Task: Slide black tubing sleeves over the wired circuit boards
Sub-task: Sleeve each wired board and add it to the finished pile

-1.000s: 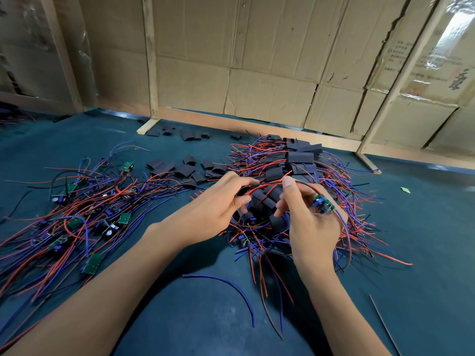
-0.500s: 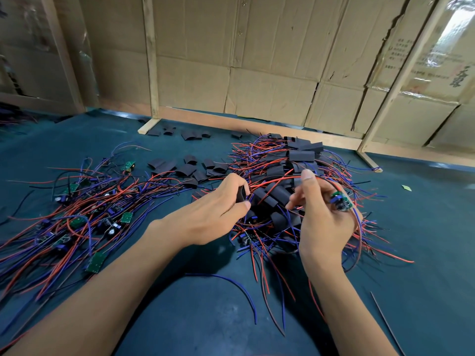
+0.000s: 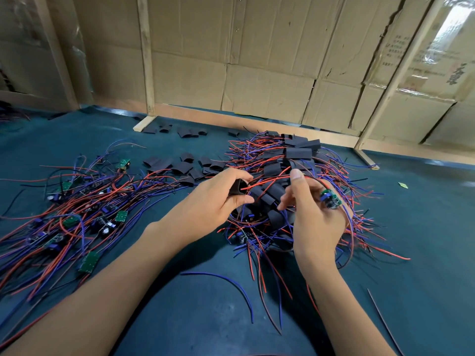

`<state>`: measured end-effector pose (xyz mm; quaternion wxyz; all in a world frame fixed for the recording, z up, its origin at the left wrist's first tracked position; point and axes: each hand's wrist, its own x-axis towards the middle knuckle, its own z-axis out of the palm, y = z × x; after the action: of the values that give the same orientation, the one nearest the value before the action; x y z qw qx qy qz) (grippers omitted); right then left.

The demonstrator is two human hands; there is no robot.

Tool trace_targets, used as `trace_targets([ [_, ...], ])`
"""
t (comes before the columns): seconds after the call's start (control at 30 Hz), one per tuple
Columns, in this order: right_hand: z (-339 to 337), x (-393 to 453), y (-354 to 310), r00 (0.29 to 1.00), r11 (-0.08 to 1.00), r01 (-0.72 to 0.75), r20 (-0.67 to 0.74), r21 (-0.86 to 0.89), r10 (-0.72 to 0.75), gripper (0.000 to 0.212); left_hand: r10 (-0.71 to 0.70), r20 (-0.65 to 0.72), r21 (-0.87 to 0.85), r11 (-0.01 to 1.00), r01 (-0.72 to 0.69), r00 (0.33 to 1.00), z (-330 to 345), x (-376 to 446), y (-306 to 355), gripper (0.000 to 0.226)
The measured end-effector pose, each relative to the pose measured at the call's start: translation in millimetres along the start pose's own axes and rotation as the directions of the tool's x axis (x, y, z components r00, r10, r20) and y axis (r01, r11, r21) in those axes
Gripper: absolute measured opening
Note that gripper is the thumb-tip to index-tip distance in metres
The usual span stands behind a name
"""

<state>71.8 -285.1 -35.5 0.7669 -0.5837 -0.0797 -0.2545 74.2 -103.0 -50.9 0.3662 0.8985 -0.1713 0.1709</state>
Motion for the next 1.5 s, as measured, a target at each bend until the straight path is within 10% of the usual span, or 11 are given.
trace_targets([
  [0.67, 3, -9, 13, 0.977, 0.974, 0.107, 0.202, -0.201, -0.066, 0.008, 0.033, -0.013, 0.116, 0.993, -0.032, 0.999, -2, -1, 14, 0.041],
  [0.93, -8, 8, 4, 0.986, 0.985, 0.049, 0.147, 0.167, -0.074, 0.01, 0.039, -0.061, 0.055, 0.998, -0.036, 0.997, -2, 0, 2, 0.043],
  [1.5, -13, 13, 3, 0.978, 0.938, -0.112, 0.204, 0.328, 0.045, 0.017, 0.011, -0.066, 0.0, 1.0, -0.011, 0.998, -1, 0, 1, 0.047],
])
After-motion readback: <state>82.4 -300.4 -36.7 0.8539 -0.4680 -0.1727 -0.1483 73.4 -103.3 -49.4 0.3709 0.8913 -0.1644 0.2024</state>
